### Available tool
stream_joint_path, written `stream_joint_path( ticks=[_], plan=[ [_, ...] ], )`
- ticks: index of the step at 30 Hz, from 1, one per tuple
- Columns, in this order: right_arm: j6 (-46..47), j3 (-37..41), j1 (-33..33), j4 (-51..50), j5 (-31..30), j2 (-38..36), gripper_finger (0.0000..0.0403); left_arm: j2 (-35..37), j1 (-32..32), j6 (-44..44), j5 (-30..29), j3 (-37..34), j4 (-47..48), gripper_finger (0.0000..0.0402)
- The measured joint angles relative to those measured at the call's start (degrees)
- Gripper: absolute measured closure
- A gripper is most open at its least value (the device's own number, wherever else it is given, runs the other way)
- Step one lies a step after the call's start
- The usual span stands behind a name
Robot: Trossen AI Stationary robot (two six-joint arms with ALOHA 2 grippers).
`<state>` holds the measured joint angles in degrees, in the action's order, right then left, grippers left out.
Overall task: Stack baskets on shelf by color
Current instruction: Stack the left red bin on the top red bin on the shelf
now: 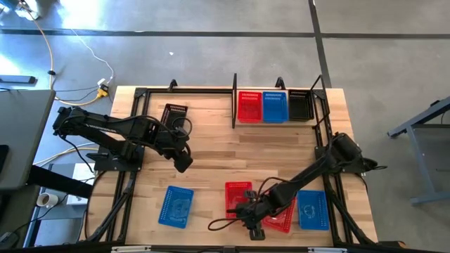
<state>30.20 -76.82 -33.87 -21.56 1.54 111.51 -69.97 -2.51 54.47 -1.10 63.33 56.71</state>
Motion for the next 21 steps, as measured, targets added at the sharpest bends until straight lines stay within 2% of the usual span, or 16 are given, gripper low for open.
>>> stream_joint_path(
  ticks=[11,14,18,21],
  plan=[
    [0.0,0.02,0.11,-0.42,-1.06,1.33,0.0263,0.0,0.0,0.01,-1.27,0.0,-0.02,0.0255],
    [0.02,0.02,0.11,-0.44,-0.21,1.33,0.0302,0.0,-0.01,0.01,-1.27,0.0,-0.02,0.0255],
    [-0.02,0.02,0.11,-0.61,1.03,1.31,0.0384,0.0,0.0,0.01,-1.51,0.0,-0.02,0.0255],
    [0.16,0.0,0.11,-0.89,0.64,1.28,0.0386,0.0,-0.01,0.01,-2.9,0.0,-0.02,0.0255]
  ],
)
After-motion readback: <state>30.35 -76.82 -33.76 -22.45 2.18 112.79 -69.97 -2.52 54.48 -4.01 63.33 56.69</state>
